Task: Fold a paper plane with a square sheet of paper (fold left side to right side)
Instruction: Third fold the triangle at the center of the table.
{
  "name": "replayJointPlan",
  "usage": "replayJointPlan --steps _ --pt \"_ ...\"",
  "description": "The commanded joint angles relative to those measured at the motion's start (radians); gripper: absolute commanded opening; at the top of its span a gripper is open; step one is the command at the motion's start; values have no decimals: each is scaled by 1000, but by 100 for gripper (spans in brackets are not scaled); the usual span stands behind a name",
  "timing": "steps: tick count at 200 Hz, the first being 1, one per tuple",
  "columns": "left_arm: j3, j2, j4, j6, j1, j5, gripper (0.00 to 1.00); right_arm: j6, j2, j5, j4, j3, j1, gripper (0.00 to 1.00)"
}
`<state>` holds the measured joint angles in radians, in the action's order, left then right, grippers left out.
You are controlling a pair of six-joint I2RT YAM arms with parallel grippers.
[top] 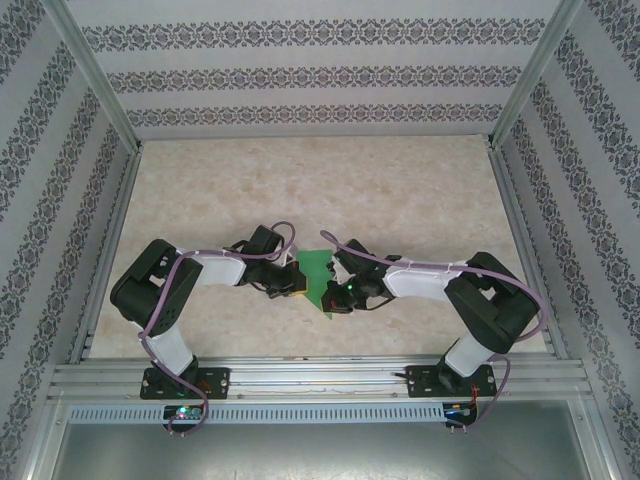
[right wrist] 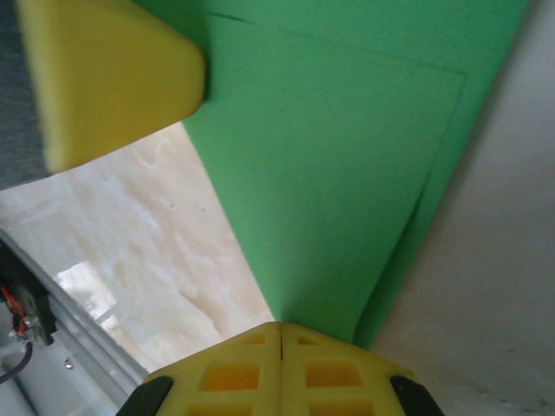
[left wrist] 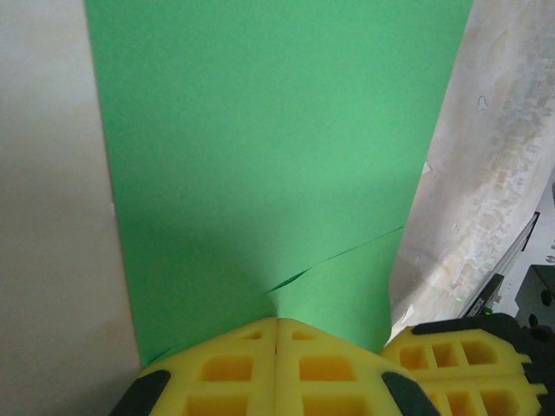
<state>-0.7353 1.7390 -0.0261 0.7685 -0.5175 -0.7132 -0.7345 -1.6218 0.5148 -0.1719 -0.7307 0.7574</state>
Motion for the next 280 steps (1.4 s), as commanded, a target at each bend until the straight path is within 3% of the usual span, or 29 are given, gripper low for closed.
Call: replayJointPlan --steps 1,50,104,181,280 --pt "43 47 117 16 -7 134 7 13 -21 -56 -44 -21 3 0" --pt "43 -41 91 10 -9 113 17 30 -56 -87 -118 -16 7 0" --pt "98 -163 -12 26 -19 38 12 43 -70 -175 -193 -18 12 0" --pt "48 -59 -144 98 -108 -16 7 32 -96 -217 -217 -29 26 0" --pt "20 -1 -13 71 -112 48 6 45 -101 -240 -262 -39 30 0"
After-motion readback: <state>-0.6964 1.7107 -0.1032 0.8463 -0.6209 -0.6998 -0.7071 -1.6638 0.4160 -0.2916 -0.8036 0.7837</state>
